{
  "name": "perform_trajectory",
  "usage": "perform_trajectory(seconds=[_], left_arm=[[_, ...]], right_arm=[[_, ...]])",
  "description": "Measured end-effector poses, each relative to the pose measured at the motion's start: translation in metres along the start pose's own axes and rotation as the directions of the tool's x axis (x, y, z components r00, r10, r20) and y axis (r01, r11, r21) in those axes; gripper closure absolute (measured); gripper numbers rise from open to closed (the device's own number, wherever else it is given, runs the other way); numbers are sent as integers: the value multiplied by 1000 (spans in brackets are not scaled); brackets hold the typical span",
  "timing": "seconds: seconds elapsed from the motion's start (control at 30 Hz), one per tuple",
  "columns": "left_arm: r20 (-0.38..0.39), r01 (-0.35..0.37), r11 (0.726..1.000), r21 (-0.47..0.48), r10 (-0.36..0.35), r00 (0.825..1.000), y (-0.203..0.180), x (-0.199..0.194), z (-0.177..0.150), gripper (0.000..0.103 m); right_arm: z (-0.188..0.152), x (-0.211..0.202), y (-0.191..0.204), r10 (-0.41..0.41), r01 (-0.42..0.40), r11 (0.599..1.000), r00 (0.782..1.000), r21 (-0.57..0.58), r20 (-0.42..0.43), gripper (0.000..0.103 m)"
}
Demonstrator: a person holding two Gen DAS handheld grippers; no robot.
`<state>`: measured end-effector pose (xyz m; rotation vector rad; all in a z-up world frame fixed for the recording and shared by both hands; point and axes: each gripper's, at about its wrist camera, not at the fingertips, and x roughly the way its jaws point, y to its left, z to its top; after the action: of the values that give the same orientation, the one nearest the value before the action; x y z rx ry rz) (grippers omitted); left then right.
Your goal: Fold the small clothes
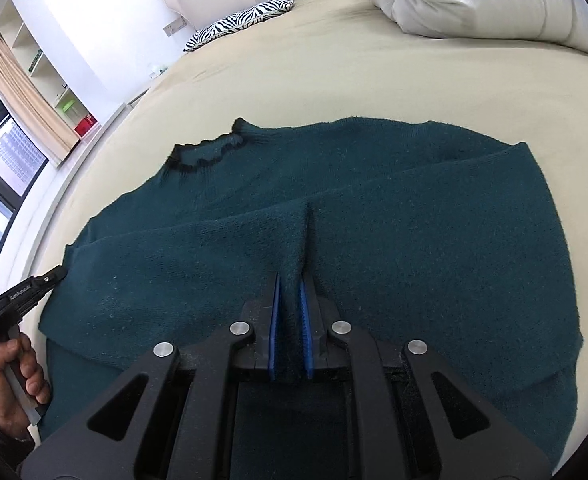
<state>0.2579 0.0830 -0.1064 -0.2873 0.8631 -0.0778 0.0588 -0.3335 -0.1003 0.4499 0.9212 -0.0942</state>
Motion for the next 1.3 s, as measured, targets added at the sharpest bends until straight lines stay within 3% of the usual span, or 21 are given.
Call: perform_trajectory(seconds=[0.03, 0.1, 0.13, 0.23, 0.3, 0.37, 0.53, 0.63, 0.8, 0.83, 0.93, 1.0, 1.1, 1.2, 1.27, 1.3], left_arm=[[-10, 4, 1000, 5, -3, 1000, -1, -3, -3, 55], [-34, -13, 999, 51, 15, 999, -7, -10, -17, 55], [-51, -28, 997, 77, 32, 998, -10, -9, -24, 55], [-81, -63, 988, 142, 75, 994, -13, 2, -43, 55], [-74, -63, 988, 140, 73, 995, -11, 1, -45, 58], [-81, -40, 990, 138, 51, 995, -10, 0, -45, 74], [-57, -44, 987, 155, 53, 997, -12, 0, -53, 77], [-52, -43, 985, 166, 52, 997, -12, 4, -54, 77], [-66, -35, 983, 178, 47, 997, -12, 3, -45, 77], [-64, -22, 986, 166, 33, 997, -9, -3, -43, 75], [-29, -45, 990, 132, 50, 998, 0, -28, -46, 68], [-12, -59, 992, 111, 61, 998, 8, -45, -51, 68], [-18, -55, 995, 80, 57, 998, 18, -63, -62, 68], [-44, -48, 997, 63, 51, 998, 24, -78, -79, 55], [-52, -30, 998, 53, 33, 998, 28, -92, -98, 37], [-66, -19, 998, 53, 23, 998, 28, -97, -108, 33]], right_arm=[[-1, -2, 0, 17, -17, 1000, 1000, 7, -8, 83], [-7, -8, -4, 50, -50, 998, 999, 47, -3, 55], [-10, -10, -4, 59, -59, 996, 998, 59, 7, 54], [-20, -6, 4, 27, -27, 1000, 1000, -10, -9, 58], [-23, -3, 10, -33, 32, 997, 999, -70, -12, 84], [-21, -6, 8, -41, 40, 997, 999, -66, -11, 94], [-20, -20, 10, -76, 78, 994, 996, -71, 39, 99], [-26, -5, -1, -80, 81, 995, 997, -66, 17, 99], [-28, -9, -15, -6, 6, 1000, 1000, 1, 4, 96], [-28, -15, -15, -10, 10, 1000, 1000, 17, -11, 94], [-35, -42, -16, -9, 9, 999, 1000, 39, 9, 76], [-45, -65, -17, -2, 0, 999, 999, 43, 51, 74], [-61, -87, -19, 25, -28, 998, 999, 63, 47, 74], [-76, -101, -12, 17, -18, 1000, 999, 23, 49, 74], [-79, -103, -10, 8, -9, 1000, 999, 18, 36, 74], [-79, -104, -10, 13, -14, 1000, 999, 28, 33, 74]])
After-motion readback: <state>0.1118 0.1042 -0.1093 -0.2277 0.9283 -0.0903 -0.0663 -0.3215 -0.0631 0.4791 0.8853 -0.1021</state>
